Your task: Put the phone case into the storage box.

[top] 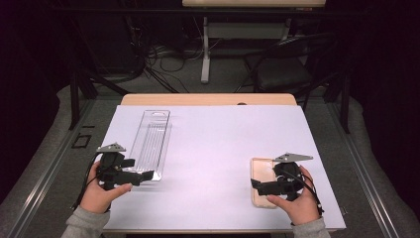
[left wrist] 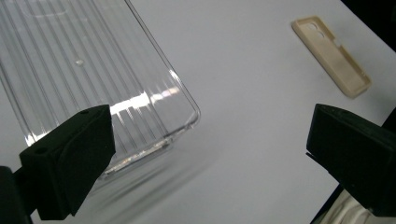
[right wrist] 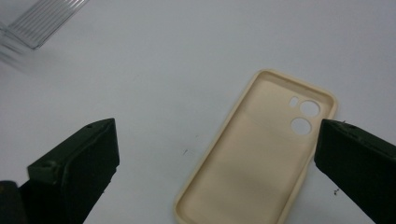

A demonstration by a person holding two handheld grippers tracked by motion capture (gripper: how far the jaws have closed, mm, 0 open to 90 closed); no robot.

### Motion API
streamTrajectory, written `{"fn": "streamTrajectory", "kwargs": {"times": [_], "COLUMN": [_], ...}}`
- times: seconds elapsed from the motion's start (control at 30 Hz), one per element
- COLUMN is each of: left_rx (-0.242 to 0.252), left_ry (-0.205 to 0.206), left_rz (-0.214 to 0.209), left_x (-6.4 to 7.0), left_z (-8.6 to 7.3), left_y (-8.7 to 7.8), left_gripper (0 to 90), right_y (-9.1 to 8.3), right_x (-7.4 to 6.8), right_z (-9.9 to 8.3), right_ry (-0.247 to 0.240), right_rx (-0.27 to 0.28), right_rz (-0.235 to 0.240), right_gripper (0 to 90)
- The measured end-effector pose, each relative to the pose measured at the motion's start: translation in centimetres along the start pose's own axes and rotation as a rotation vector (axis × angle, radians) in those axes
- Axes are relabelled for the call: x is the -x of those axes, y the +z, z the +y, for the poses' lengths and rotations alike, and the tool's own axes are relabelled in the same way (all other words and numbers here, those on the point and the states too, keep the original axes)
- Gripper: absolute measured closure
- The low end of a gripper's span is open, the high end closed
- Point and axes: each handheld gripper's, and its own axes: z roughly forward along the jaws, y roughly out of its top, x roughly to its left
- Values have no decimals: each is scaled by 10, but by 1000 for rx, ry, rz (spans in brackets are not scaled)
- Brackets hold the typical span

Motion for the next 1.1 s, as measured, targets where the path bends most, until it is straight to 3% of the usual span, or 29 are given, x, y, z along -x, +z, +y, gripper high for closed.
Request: {"fn": "streamTrajectory", "kwargs": {"times": [0.23, 0.5, 0.8, 1.1], "left_rx": [30, -7, -9, -2], "left_ry": [-59, -39, -61, -84], "left_rz": [9, 45, 69, 56], "left_x": [-7, -8, -19, -27], "left_z": [22, 44, 53, 58], "left_y": [4, 15, 19, 19], "left_gripper": [14, 14, 22, 27], "right_y": [4, 16, 25, 27], "right_x": [4, 9, 17, 22], "right_z": [16, 30, 47, 52], "right_ry": [-7, 10, 24, 35], "right_rx": [2, -39, -72, -72], "right_rz": [-14, -15, -22, -28], "right_gripper": [0, 0, 17, 66]}}
